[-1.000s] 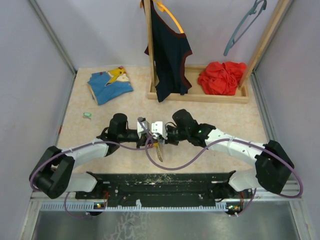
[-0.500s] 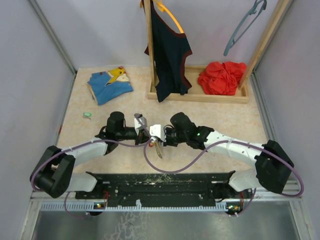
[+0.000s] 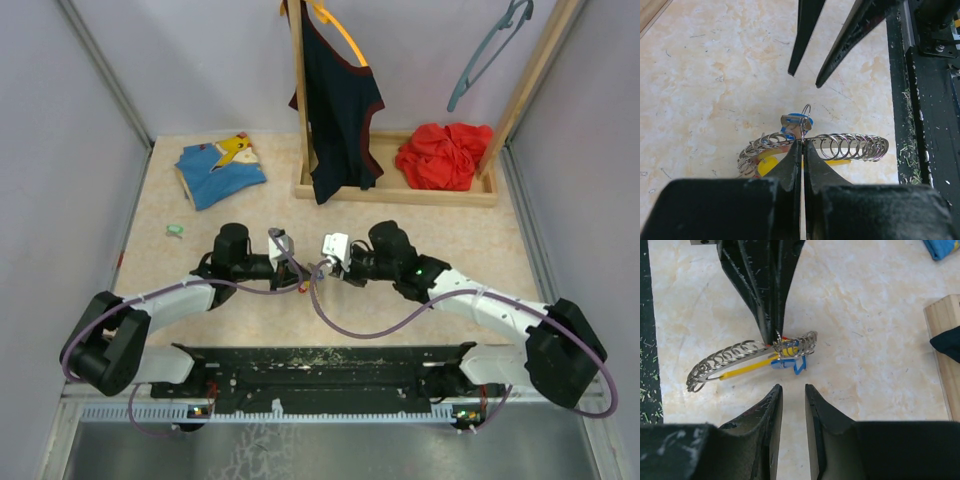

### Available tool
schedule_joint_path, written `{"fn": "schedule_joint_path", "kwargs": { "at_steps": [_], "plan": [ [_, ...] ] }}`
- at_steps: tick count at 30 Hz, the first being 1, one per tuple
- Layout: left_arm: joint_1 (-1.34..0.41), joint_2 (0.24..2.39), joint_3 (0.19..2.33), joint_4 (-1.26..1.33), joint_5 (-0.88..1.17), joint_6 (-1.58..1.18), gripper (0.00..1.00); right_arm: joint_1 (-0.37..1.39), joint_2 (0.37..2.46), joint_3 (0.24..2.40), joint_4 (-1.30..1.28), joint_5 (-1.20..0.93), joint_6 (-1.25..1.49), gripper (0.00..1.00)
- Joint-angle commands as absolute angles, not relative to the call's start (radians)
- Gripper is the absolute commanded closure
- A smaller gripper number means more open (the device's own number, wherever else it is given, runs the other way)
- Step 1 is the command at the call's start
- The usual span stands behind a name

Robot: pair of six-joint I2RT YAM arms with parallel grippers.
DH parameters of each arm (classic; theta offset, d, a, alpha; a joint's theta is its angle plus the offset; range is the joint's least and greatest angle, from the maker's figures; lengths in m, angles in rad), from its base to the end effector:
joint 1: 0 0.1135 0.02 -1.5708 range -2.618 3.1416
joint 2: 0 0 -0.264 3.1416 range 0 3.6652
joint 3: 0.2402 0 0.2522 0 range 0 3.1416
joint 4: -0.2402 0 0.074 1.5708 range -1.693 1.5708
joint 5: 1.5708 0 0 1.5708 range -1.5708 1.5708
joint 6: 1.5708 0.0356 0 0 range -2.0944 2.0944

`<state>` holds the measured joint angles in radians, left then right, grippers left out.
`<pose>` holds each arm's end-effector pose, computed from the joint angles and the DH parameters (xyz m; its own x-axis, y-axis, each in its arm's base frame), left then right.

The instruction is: Put the keys on the keyring

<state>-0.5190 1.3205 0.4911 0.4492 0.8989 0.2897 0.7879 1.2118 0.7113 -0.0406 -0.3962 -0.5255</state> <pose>0.2064 -0.1500 0.1934 -0.0403 0.2278 -0.9729 0.9927 0.1199 -0.0131 0.1754 0.1958 0.2407 0.1308 -0.5246 -0.8412 -0.9498 0.1769 -0.2580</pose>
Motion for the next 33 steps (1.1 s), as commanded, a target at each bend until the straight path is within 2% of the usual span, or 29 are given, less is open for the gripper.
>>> {"fn": "schedule_joint_path", "kwargs": {
  "at_steps": [1, 9, 18, 21, 27, 33],
  "plan": [
    [-0.517, 1.312, 0.496, 0.487, 0.950, 0.318, 1.00, 0.752, 1.180, 0.701, 0.089, -0.514, -0.468, 0.74],
    [-0.518, 1.305, 0.490, 0.495, 0.956, 0.320, 1.00, 0.749, 1.246, 0.719, 0.145, -0.599, -0.473, 0.71],
    [-0.517, 1.302, 0.486, 0.511, 0.957, 0.306, 1.00, 0.749, 1.296, 0.735, 0.126, -0.606, -0.491, 0.72],
    [-0.518, 1.301, 0.483, 0.520, 0.962, 0.299, 1.00, 0.749, 1.309, 0.740, 0.120, -0.608, -0.494, 0.76],
    [-0.518, 1.305, 0.478, 0.559, 0.926, 0.250, 1.00, 0.763, 1.299, 0.737, 0.107, -0.567, -0.517, 1.00],
    [-0.517, 1.314, 0.459, 0.650, 0.907, 0.167, 1.00, 0.818, 1.295, 0.726, 0.098, -0.446, -0.557, 1.00]
  ]
}}
